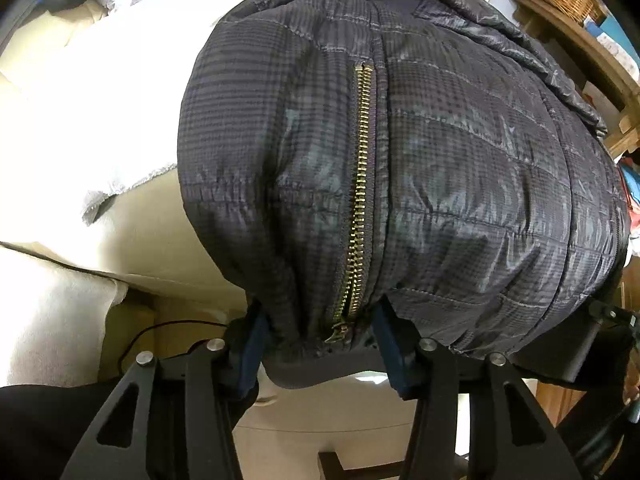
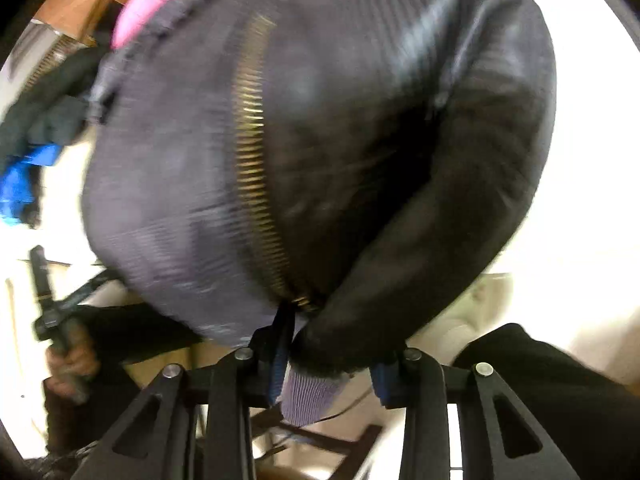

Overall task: Fold large clothes
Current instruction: 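Grasp the jacket hem with both grippers and lift it off the bed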

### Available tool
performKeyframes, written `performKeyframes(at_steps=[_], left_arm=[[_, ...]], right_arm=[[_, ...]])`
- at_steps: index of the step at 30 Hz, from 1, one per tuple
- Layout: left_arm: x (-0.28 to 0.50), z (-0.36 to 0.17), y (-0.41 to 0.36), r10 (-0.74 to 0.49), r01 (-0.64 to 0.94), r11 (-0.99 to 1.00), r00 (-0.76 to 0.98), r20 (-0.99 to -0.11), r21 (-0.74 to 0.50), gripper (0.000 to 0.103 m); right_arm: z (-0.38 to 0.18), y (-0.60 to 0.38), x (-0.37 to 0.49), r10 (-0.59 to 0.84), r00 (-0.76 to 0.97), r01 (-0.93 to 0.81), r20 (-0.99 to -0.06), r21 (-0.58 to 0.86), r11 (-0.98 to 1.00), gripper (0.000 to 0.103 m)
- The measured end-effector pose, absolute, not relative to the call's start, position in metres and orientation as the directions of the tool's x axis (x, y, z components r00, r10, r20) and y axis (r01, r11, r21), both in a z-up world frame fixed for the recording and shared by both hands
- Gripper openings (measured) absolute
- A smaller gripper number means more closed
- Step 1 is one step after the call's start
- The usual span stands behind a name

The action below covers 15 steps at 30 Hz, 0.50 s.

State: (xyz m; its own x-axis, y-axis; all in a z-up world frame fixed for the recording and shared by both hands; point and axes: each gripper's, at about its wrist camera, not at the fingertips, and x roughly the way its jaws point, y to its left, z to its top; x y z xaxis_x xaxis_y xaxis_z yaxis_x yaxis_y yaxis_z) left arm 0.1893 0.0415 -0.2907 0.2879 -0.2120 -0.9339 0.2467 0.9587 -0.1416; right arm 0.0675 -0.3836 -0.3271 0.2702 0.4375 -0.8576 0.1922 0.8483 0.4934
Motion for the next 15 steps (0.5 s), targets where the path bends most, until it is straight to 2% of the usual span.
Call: performKeyframes(at_steps=[1, 2, 3, 4, 5, 6, 8, 12, 13, 14, 15], left_arm=[[0.189, -0.292, 0.041, -0.206, 0.242, 0.960, 0.284, -0.936, -0.138, 0.060], [0.186, -0.294, 0.044, -0.197, 0.234, 0.963, 0.279, -0.940, -0.133, 0.072], [0.186, -0.298, 0.047, -0.187, 0.222, 0.966, 0.258, -0.948, -0.130, 0.077], [0.182, -0.303, 0.055, -0.186, 0.213, 0.967, 0.234, -0.954, -0.136, 0.079], [0.183, -0.309, 0.056, -0.185, 0.206, 0.968, 0.213, -0.959, -0.141, 0.079], [0.184, -0.313, 0.056, -0.180, 0.200, 0.970, 0.198, -0.963, -0.140, 0.079], [0.187, -0.320, 0.057, -0.171, 0.192, 0.972, 0.173, -0.970, -0.137, 0.083], [0.190, -0.330, 0.050, -0.166, 0.211, 0.969, 0.157, -0.974, -0.131, 0.083], [0.188, -0.330, 0.048, -0.166, 0.223, 0.966, 0.158, -0.973, -0.128, 0.079], [0.184, -0.327, 0.048, -0.173, 0.233, 0.963, 0.162, -0.971, -0.133, 0.067], [0.182, -0.324, 0.047, -0.178, 0.240, 0.961, 0.167, -0.970, -0.135, 0.061]], right_arm=[[-0.324, -0.383, 0.064, 0.447, 0.271, 0.175, -0.853, 0.500, 0.848, 0.037], [-0.322, -0.384, 0.062, 0.448, 0.268, 0.166, -0.853, 0.499, 0.851, 0.037], [-0.325, -0.387, 0.062, 0.443, 0.264, 0.172, -0.857, 0.494, 0.853, 0.039], [-0.330, -0.389, 0.062, 0.438, 0.257, 0.188, -0.861, 0.489, 0.852, 0.040], [-0.337, -0.391, 0.063, 0.439, 0.243, 0.212, -0.865, 0.489, 0.846, 0.045], [-0.343, -0.388, 0.064, 0.451, 0.232, 0.223, -0.862, 0.498, 0.838, 0.065], [-0.351, -0.371, 0.084, 0.453, 0.222, 0.223, -0.864, 0.497, 0.839, 0.083], [-0.368, -0.363, 0.103, 0.358, 0.216, 0.195, -0.908, 0.400, 0.896, 0.084], [-0.370, -0.362, 0.104, 0.354, 0.212, 0.197, -0.911, 0.395, 0.898, 0.084], [-0.370, -0.363, 0.104, 0.349, 0.214, 0.192, -0.912, 0.390, 0.901, 0.082], [-0.366, -0.364, 0.101, 0.348, 0.213, 0.191, -0.913, 0.388, 0.902, 0.073]])
